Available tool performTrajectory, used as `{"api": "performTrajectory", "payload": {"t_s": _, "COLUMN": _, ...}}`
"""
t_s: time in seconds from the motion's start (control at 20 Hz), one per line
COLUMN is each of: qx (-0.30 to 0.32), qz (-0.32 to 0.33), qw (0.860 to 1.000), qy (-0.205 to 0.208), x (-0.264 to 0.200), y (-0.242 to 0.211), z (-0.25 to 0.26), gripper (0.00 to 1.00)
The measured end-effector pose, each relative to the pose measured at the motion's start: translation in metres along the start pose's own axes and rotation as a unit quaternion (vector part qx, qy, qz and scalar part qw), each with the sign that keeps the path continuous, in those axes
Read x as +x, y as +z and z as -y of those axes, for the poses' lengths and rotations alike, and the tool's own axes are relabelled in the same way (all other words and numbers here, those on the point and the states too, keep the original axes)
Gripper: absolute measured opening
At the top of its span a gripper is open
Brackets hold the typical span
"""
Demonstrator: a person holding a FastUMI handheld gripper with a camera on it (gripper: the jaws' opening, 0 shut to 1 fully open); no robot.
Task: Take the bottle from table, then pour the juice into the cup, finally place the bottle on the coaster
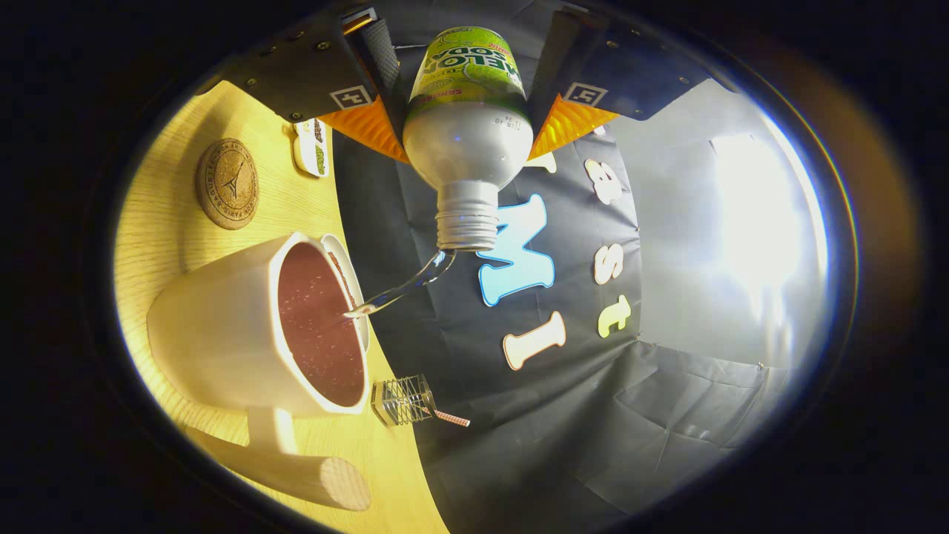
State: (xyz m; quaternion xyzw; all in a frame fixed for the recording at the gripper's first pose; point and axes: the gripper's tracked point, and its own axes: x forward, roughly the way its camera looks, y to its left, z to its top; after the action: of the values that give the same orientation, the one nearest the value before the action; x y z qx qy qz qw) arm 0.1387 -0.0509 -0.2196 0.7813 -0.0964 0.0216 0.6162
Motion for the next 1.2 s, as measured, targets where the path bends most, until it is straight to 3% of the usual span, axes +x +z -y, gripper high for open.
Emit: {"api": "performTrajectory", "payload": {"t_s": 1.2, "qx": 0.066, "qz": 0.019, "qw": 0.998, "qy": 0.009, "x": -0.0083, "y": 0.0012, "z": -0.0047, "gripper": 0.78}}
